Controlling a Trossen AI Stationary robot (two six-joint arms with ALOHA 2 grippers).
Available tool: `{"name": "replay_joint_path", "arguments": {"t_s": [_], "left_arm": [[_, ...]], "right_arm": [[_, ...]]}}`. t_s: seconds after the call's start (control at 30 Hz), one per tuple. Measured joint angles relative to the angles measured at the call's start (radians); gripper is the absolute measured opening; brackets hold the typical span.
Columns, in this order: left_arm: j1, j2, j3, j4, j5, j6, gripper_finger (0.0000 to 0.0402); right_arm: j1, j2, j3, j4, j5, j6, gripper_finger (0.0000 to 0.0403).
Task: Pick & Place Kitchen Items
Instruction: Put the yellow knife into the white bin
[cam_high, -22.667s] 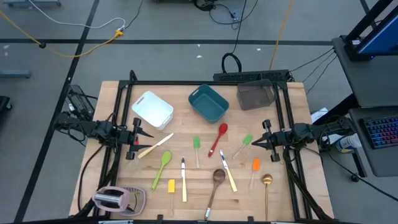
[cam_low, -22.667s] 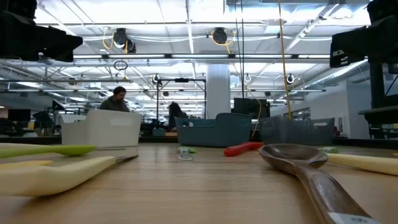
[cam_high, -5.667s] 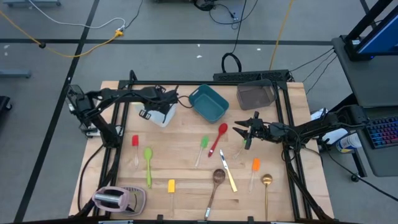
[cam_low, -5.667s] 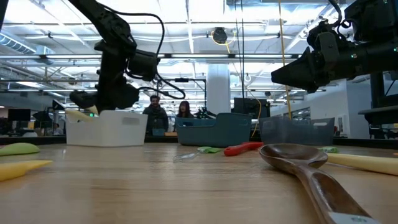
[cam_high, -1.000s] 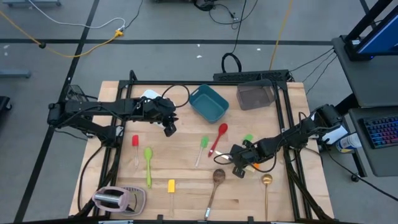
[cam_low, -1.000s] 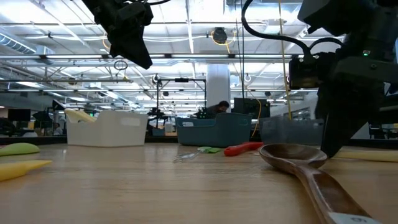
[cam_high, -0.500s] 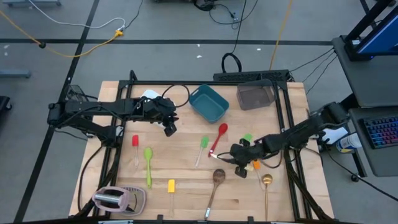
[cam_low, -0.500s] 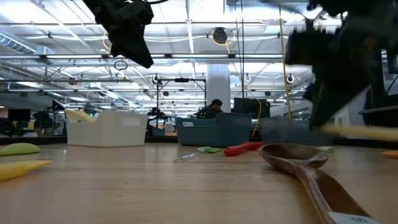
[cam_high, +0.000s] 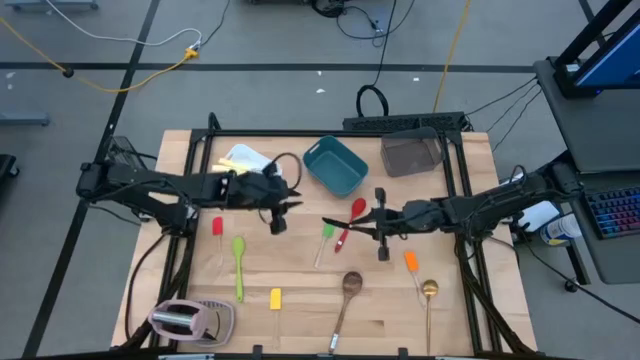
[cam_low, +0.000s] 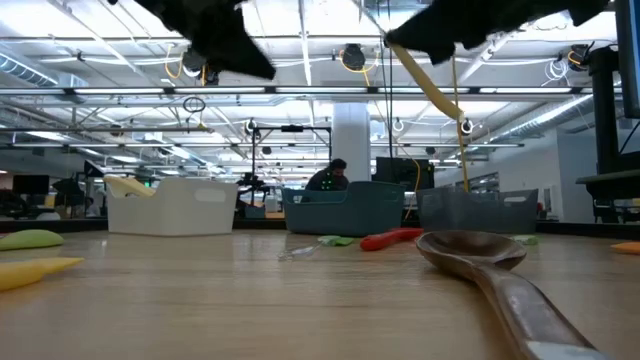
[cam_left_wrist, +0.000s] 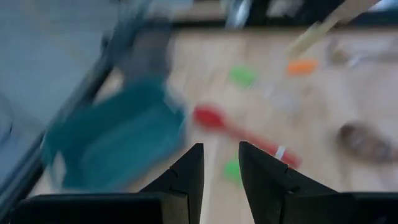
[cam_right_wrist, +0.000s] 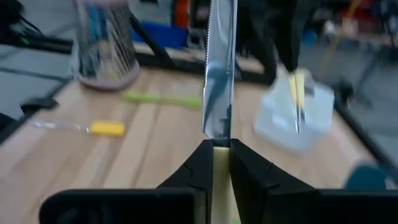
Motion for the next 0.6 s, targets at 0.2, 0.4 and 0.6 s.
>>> {"name": "replay_joint_path", "arguments": {"t_s": [0.2,0.4,0.6], "left_arm": [[-0.043,0.040,-0.198,0.550,0.009,0.106,0.0106],[-0.044,0.115,-0.277,0.809,-0.001,0.057,0.0106],[-0.039,0.156,-0.274,0.818,-0.010,0.099,0.0106]], "right_arm": [[-0.086,0.047,0.000,0.224,-0.190,-0.051,0.0029],[-0.148,0.152,0.001,0.381,-0.224,-0.054,0.0028],[-0.192,0.256,0.001,0.564,-0.225,-0.051,0.0031]]}}
